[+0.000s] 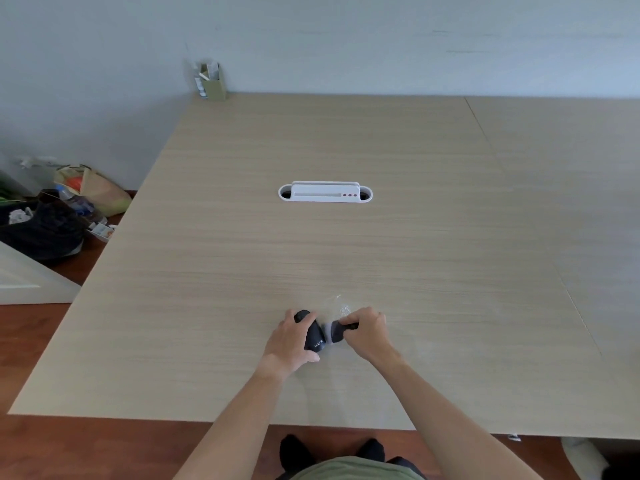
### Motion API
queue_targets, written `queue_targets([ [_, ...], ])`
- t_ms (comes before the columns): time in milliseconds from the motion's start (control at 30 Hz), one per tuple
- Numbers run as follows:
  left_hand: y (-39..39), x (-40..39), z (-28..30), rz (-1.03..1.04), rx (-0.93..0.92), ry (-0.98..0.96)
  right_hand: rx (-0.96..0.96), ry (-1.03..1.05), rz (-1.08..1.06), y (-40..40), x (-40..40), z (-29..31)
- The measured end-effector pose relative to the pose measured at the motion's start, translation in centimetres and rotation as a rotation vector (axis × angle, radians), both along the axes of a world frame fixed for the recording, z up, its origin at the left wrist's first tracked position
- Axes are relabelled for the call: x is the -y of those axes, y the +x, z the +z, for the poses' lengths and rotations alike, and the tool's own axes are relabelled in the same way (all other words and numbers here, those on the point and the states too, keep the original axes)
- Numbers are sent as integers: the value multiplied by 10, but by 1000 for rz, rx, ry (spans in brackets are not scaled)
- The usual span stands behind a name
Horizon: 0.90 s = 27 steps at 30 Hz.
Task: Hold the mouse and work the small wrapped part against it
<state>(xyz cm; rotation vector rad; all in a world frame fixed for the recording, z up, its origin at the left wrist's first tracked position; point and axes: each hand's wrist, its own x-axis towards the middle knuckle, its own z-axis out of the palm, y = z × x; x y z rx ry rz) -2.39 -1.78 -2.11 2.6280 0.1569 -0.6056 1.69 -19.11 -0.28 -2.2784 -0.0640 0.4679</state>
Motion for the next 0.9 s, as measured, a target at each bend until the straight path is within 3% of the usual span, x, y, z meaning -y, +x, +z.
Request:
queue_targets([
  [267,10,2,2,19,-71,52,56,-48,-22,-11,6,-12],
  [467,5,-3,-6,8,11,97,65,51,-84,-15,6,-2],
  [700,4,1,-4,128,44,111,204,0,-111,-9,9,-7],
  [900,4,2,-10,105,91,133,247,3,-2,-14,3,-12],
])
